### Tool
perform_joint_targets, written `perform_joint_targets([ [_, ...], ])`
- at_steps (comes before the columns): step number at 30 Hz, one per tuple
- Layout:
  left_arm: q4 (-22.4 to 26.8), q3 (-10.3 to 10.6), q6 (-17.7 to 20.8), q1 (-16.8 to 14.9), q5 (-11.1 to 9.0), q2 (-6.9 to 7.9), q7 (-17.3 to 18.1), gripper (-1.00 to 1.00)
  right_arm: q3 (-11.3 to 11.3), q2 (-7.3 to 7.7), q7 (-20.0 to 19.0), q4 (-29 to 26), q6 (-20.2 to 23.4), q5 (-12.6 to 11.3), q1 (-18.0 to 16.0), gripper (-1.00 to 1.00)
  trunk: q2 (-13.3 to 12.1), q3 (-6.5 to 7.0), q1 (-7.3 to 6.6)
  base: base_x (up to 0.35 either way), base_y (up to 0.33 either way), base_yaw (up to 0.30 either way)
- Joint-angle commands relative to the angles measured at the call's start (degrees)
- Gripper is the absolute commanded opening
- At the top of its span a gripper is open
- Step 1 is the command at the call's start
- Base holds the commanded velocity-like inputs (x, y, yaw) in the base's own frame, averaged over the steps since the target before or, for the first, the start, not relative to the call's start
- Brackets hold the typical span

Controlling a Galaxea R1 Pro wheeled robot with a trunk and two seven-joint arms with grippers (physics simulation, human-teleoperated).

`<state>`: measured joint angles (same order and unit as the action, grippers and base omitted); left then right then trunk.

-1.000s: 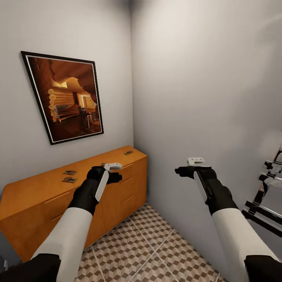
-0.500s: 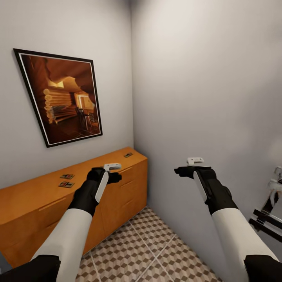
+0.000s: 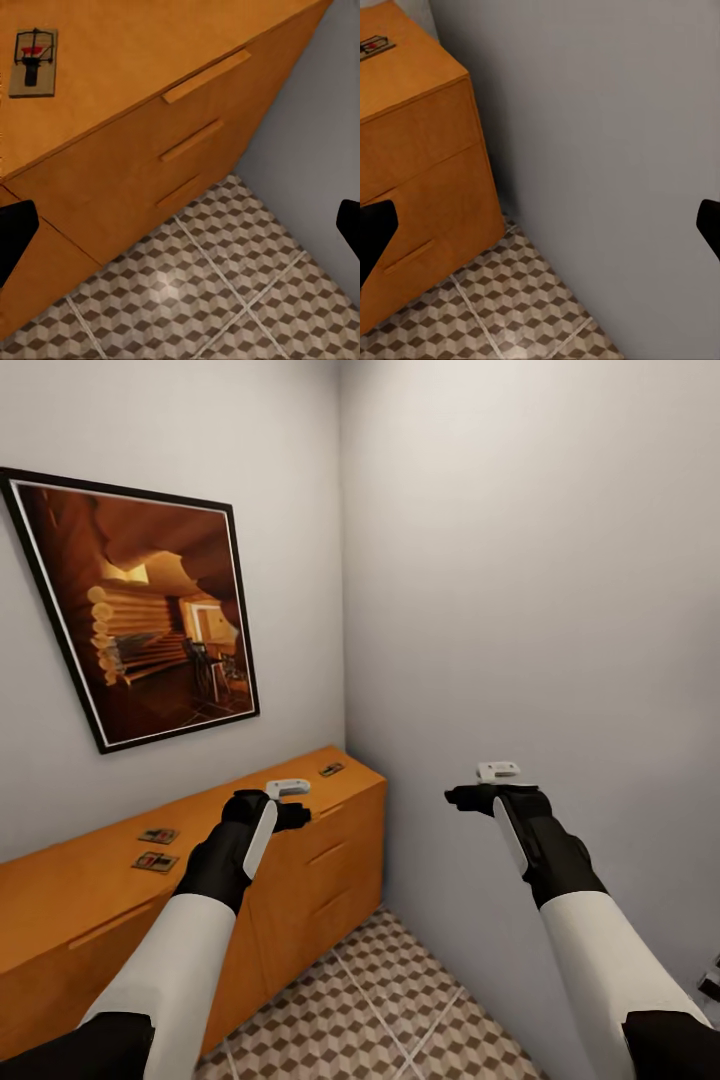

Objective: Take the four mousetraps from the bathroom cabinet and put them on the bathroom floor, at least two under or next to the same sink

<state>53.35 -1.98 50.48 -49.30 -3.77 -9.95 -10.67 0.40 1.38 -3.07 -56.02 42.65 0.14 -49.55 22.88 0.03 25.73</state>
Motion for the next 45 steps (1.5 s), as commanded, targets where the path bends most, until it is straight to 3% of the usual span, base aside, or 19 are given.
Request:
perform_joint_targets([
  [1,0.03,-0.13,0.20,-0.01,-0.40,-0.05,-0.30,1.00,0.04,0.03,-0.18,-0.06,0.26,0.04,-0.02,1.00,0.04,-0.03,0.05,0.299,0.162,0.000],
  [25,-0.14,-0.09,0.14,0.06,-0.38,-0.05,-0.25,1.00,0.11,0.03,-0.19,-0.06,0.24,0.04,-0.02,1.00,0.04,-0.03,0.05,0.271,0.209,0.000],
  [45,-0.26,-0.05,0.06,0.08,-0.45,-0.05,-0.23,1.00,0.06,0.03,-0.20,-0.06,-1.96,0.21,-0.03,1.00,0.04,-0.03,0.05,0.027,0.018,0.000],
])
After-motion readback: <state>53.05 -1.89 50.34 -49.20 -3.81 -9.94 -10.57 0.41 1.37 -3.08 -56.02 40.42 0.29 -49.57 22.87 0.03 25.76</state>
